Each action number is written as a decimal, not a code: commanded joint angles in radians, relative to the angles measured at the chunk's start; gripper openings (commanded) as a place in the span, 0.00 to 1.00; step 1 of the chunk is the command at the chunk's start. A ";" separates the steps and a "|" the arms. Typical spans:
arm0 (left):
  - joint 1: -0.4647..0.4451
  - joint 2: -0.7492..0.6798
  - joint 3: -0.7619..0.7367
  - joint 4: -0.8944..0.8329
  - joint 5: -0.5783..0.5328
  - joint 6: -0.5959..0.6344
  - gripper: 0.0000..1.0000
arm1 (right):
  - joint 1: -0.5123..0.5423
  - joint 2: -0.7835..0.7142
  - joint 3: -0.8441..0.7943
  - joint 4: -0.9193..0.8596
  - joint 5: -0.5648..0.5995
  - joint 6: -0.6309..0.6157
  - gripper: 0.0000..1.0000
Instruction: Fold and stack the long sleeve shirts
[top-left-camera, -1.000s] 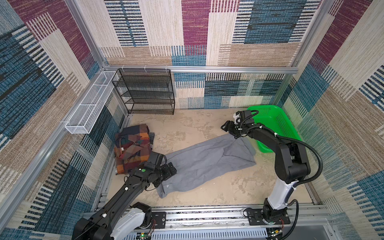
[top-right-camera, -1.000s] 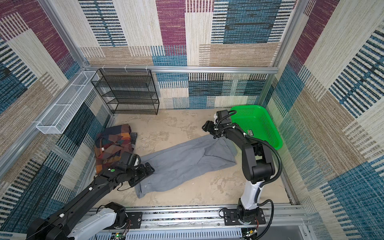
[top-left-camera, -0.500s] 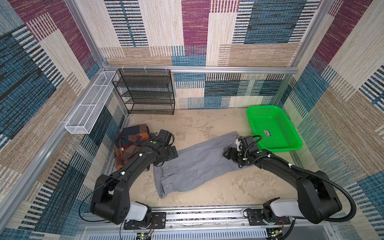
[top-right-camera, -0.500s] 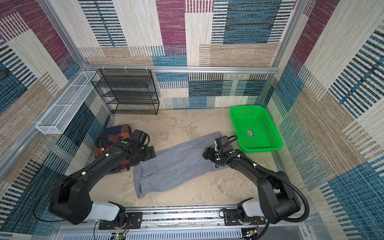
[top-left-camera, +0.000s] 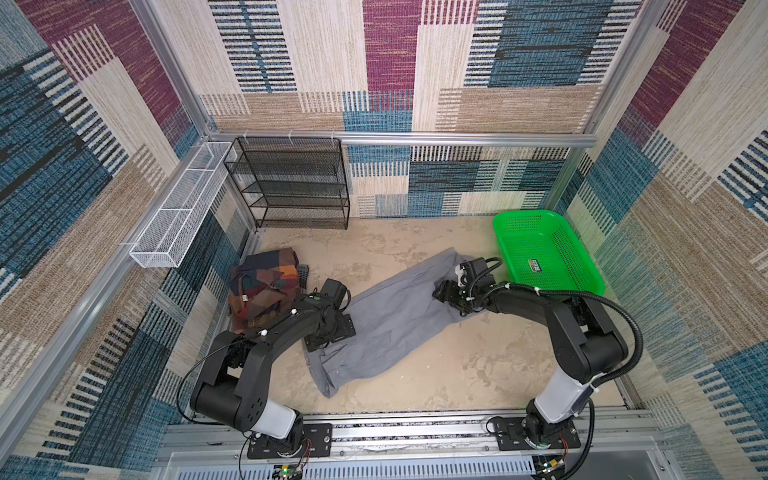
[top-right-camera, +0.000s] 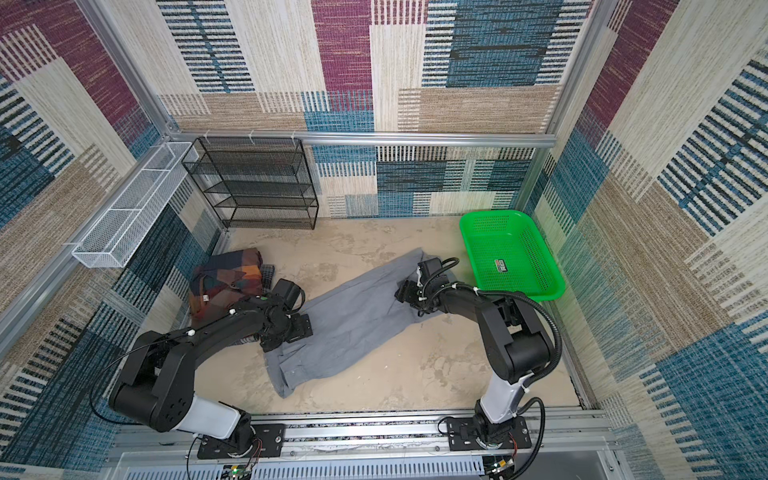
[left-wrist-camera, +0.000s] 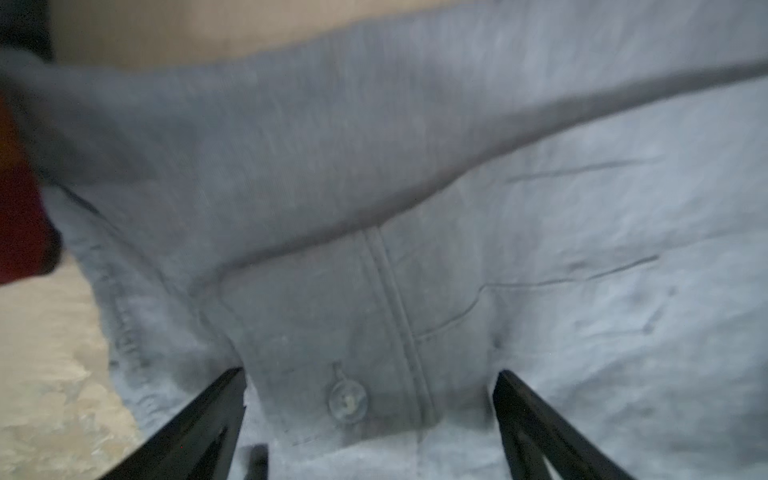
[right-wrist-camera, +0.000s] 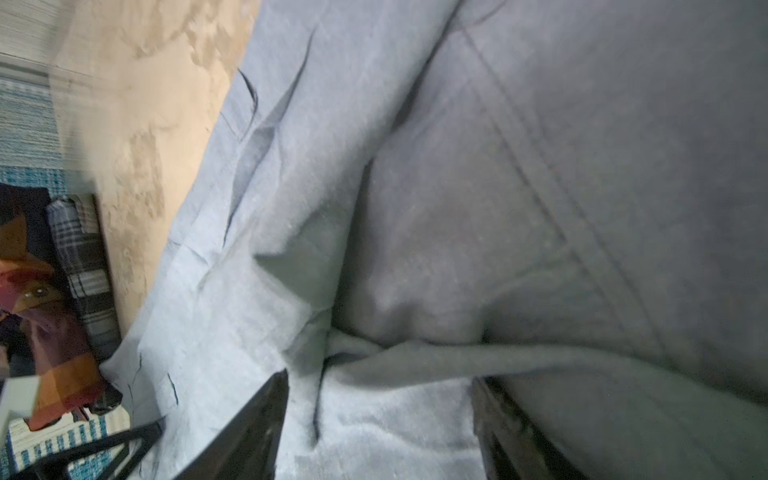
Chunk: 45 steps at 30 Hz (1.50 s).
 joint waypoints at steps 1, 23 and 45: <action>-0.006 -0.040 -0.044 0.034 0.048 -0.060 0.96 | -0.004 0.091 0.097 -0.060 0.026 -0.041 0.72; -0.438 -0.331 -0.164 0.018 -0.005 -0.497 0.95 | -0.023 0.450 0.810 -0.301 0.006 -0.245 0.72; -0.155 -0.552 0.160 -0.321 -0.246 -0.107 0.99 | 0.426 0.120 0.241 0.054 -0.277 -0.016 0.72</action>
